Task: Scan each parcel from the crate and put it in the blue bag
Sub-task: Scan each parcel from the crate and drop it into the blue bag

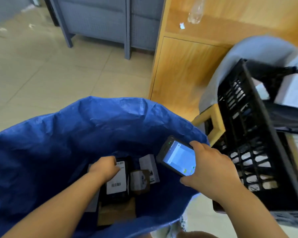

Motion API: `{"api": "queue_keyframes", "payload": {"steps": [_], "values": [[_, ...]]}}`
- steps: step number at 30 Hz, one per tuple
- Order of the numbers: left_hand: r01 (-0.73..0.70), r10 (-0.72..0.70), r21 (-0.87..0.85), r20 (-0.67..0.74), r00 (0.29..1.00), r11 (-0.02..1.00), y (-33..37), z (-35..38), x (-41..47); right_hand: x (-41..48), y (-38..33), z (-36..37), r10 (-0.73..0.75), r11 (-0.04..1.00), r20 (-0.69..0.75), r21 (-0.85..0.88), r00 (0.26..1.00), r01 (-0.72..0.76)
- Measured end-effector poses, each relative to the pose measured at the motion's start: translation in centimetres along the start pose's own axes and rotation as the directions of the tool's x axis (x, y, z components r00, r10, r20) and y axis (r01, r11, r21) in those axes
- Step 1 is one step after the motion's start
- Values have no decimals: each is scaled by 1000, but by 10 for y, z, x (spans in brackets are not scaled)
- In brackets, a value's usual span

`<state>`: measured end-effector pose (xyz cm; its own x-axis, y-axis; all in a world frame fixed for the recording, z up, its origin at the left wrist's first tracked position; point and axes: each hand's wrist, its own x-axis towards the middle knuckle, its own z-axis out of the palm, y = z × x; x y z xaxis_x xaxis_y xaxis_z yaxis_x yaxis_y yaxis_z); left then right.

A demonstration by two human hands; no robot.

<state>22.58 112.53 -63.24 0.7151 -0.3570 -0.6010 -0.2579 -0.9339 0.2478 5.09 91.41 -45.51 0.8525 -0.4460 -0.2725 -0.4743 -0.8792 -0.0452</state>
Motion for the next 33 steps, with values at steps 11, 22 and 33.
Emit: {"api": "queue_keyframes", "payload": {"steps": [11, 22, 33], "values": [[-348, 299, -176, -253, 920, 921, 101, -53, -125, -131, 72, -45, 185, 973, -225, 178, 956, -147], [-597, 523, -143, -352, 776, 789, 235, -47, -214, -222, 190, -60, 368, 877, -324, 433, 871, -210], [-753, 717, 95, -402, 569, 651, 399, -41, -190, -192, 297, -72, 529, 826, -426, 456, 734, -332]]}}
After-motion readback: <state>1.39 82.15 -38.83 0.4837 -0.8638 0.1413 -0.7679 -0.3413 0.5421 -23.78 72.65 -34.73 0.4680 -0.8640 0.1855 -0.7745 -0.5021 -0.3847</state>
